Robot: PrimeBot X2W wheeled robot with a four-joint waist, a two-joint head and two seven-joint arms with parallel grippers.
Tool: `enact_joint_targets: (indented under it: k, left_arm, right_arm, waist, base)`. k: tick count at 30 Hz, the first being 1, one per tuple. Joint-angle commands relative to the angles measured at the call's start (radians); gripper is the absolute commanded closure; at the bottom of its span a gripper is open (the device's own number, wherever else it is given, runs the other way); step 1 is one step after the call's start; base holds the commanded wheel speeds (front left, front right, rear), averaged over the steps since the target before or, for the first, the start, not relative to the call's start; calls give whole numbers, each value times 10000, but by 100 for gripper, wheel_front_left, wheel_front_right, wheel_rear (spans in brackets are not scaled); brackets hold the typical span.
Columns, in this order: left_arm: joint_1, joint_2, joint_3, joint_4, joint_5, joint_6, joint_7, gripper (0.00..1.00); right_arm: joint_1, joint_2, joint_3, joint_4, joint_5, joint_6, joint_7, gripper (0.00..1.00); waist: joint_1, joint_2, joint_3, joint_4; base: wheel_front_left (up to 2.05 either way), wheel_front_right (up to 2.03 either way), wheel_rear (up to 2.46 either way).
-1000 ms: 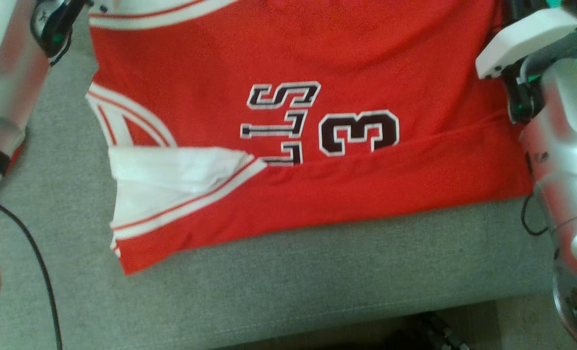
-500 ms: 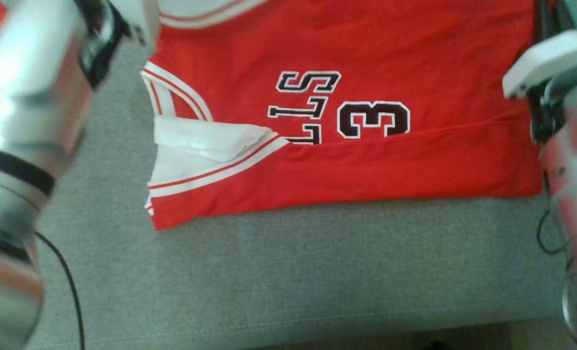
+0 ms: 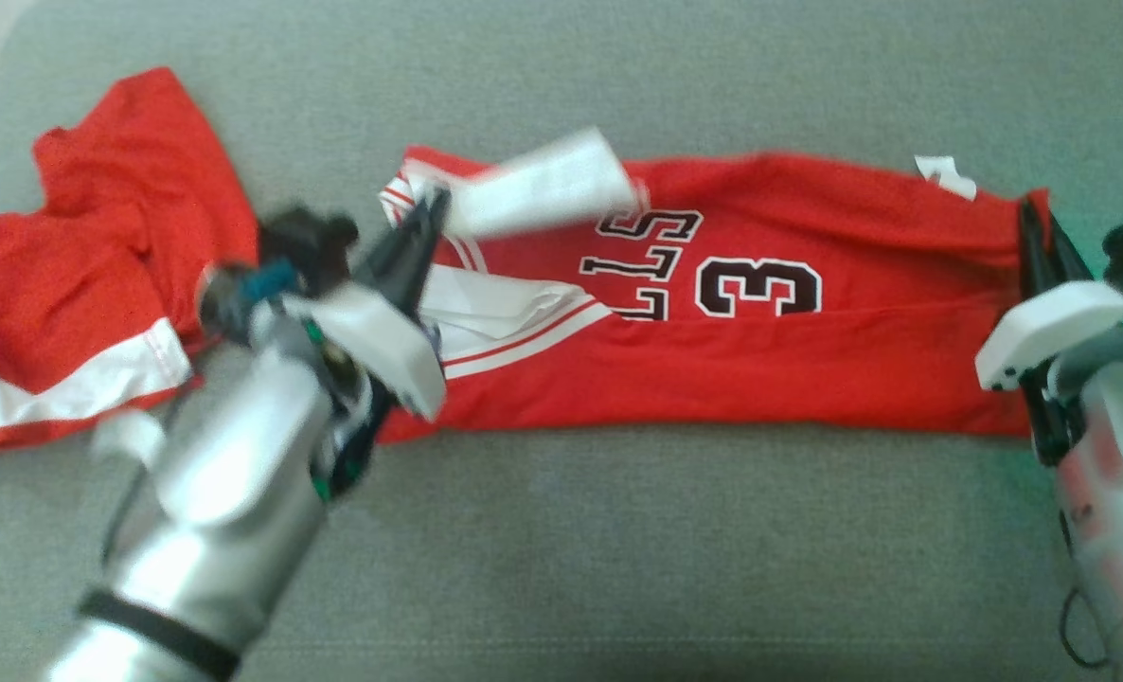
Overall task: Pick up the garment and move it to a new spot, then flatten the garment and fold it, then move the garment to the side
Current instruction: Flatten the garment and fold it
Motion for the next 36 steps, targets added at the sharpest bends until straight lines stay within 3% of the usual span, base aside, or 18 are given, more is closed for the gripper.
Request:
enact_joint_targets:
  k: [1,6,10,11,13,14,15,16,28,36]
  left_arm:
    - [21,157,530,-502,165,46,-122,100]
    - [1765,-182,1374,-1550,615,133,-123,100]
    - [2656,-466,1885,-1729,988,-38,-123,100]
    - [2816,-556,2004,-1730,1073,-107,-123,85]
    - [3086,-750,2210,-1698,1260,-254,-123,15]
    - [3208,-851,2336,-1683,1355,-301,-123,0]
    - [3338,-947,2465,-1668,1467,-322,-123,0]
    - [3467,-1050,2631,-1689,1582,-312,-123,0]
    - [5320,-1847,4432,-2694,3037,-154,-124,0]
    - [5789,-1950,4569,-2885,3306,-433,-124,0]
  right_arm:
    - [84,-169,203,-325,71,65,-136,100]
    - [587,-322,15,-333,241,65,-136,100]
    - [866,-341,-99,-312,272,65,-137,100]
    - [932,-326,-148,-267,315,65,-137,100]
    - [1058,-306,-228,-167,380,65,-137,100]
    - [1113,-290,-298,-65,448,65,-96,100]
    - [1146,-262,-381,27,533,65,-58,62]
    - [1157,-230,-446,74,618,65,-58,0]
    - [1323,-56,-842,251,1282,65,296,0]
    - [1482,-63,-981,848,1230,65,1305,0]
  waist:
    - [1,0,-269,211]
    - [1,0,-532,486]
    - [1,0,-625,612]
    - [1,0,-644,627]
    - [1,0,-678,650]
    - [1,0,-689,652]
    - [1,0,-702,644]
    - [1,0,-709,640]
    - [1,0,-967,791]
    - [1,0,-979,1012]
  base:
    - [0,0,0]
    - [0,0,0]
    - [0,0,0]
    - [0,0,0]
    - [0,0,0]
    - [0,0,0]
    - [0,0,0]
    - [0,0,0]
    - [0,0,0]
    - [0,0,0]
